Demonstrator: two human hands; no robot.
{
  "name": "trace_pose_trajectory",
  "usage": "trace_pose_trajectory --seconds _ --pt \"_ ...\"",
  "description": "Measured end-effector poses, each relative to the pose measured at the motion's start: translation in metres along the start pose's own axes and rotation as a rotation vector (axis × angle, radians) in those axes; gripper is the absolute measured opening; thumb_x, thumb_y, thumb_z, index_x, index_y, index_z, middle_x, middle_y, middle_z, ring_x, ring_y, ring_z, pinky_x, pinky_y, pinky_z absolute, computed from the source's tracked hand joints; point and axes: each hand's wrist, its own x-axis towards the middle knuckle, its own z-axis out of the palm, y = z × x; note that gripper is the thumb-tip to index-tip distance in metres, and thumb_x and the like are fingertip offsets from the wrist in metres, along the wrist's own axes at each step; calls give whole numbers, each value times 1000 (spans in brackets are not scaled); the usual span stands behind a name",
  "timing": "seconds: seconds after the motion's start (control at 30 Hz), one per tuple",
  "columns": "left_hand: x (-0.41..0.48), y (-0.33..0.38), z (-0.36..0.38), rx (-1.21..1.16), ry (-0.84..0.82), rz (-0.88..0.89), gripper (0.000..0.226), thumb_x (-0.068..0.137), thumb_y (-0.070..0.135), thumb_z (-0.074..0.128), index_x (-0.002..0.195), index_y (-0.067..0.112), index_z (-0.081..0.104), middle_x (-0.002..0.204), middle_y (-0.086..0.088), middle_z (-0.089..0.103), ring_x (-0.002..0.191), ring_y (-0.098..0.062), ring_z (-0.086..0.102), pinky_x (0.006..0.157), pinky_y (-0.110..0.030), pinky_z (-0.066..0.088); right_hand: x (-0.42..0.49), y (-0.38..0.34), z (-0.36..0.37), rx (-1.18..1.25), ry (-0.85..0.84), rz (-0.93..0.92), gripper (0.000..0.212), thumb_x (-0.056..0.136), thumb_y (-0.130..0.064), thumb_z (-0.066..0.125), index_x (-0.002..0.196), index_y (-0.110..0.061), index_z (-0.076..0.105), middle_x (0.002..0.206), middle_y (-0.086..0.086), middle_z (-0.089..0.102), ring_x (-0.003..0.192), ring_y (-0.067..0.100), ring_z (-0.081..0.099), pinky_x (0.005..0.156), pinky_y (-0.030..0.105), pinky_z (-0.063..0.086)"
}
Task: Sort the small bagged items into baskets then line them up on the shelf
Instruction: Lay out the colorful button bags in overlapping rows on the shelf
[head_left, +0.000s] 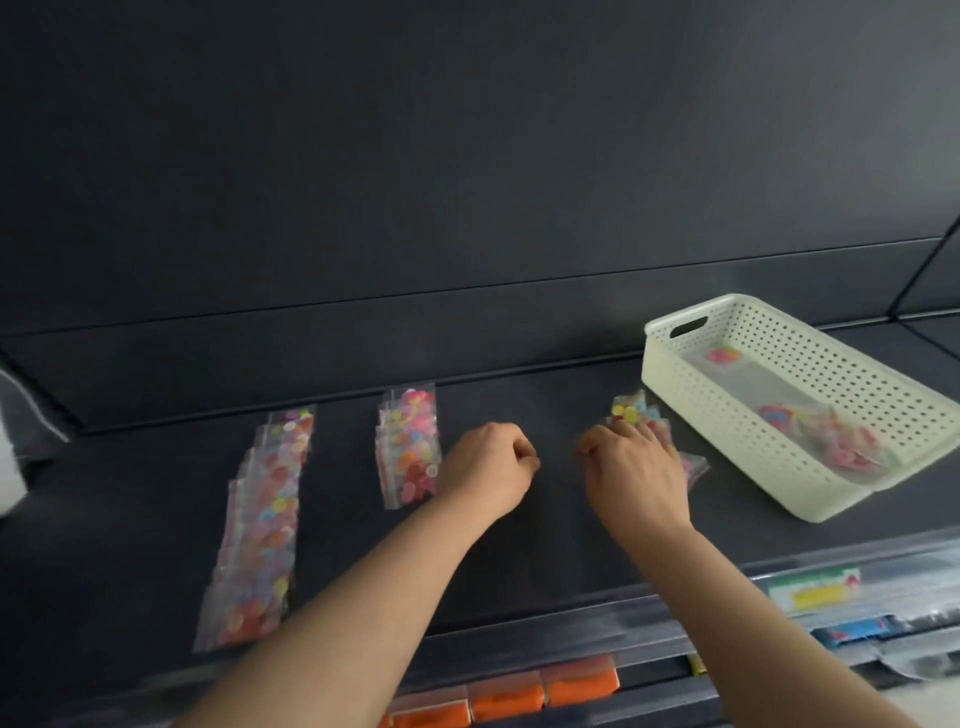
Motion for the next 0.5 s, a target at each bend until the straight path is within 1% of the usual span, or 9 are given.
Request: trace_pose_trajectory --seconds 0.1,0.17,0.23,0.33,0.4,0.5 --pt "7 31 19 6 -44 28 17 92 38 61 104 28 68 110 9 68 104 -17 62 83 -34 52 -1 30 -9 -69 -56 68 26 88 -31 56 114 -30 59 119 -6 58 115 20 49 84 36 39" --pt "14 49 31 32 -48 32 24 93 40 59 111 26 66 114 7 67 106 -17 61 82 -33 51 -3 48 -13 -76 -67 94 29 89 -35 54 116 -26 54 117 -4 57 113 20 49 83 34 37" --pt "25 63 43 67 -37 21 32 94 43 58 119 23 61 120 4 64 110 -19 60 83 -34 51 -5 61 -16 -69 -69 92 36 89 -43 53 120 -26 49 115 -4 56 112 19 49 85 34 38" --pt "37 77 56 124 -47 -52 41 91 45 61 123 18 58 123 -2 63 113 -24 59 86 -35 51 -7 73 -15 -53 -100 63 47 88 -50 53 127 -25 43 114 -3 53 112 20 49 88 35 40" --pt "41 81 63 110 -70 -93 36 90 43 64 117 20 61 118 -2 65 108 -23 61 84 -35 52 -7 77 -15 -30 -111 55 51 88 -51 53 130 -24 41 114 -3 53 112 19 49 89 35 41" --pt "42 86 67 106 -60 -88 15 91 36 65 102 26 66 114 2 65 105 -21 60 81 -35 52 -4 82 -16 -23 -141 41 51 88 -52 53 129 -24 41 114 -3 53 113 19 50 90 35 42"
